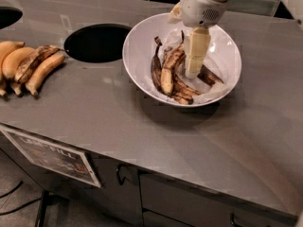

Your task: Pick banana from white bowl

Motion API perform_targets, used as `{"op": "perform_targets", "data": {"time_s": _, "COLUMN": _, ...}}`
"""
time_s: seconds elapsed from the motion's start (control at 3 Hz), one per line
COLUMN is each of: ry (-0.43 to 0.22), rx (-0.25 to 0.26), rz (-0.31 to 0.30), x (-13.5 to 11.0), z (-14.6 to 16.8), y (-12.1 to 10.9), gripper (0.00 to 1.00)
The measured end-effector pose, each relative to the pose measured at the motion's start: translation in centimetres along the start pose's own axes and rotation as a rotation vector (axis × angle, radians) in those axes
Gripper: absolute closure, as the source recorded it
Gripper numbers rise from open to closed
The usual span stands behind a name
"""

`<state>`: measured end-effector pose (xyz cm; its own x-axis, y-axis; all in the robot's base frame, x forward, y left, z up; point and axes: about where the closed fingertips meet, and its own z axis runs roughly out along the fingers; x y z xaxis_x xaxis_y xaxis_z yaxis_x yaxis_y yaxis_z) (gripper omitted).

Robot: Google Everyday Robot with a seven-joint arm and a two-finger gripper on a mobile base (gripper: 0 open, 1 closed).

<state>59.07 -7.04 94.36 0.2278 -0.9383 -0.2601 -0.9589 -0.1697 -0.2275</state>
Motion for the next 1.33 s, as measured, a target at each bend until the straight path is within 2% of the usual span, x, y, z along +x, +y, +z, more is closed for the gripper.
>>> {"op": "perform_targets", "data": {"time_s": 0.67, "ry": 0.002, "rx": -0.045, "rz": 0.034, "x": 1.8, "z": 2.2, "y": -0.9, "gripper": 0.03}}
{"op": "perform_targets", "data": {"time_s": 1.33, "ry": 0.012, "rx": -0.067, "rz": 0.034, "x": 2.2, "z": 3.3, "y": -1.1, "gripper": 0.14}}
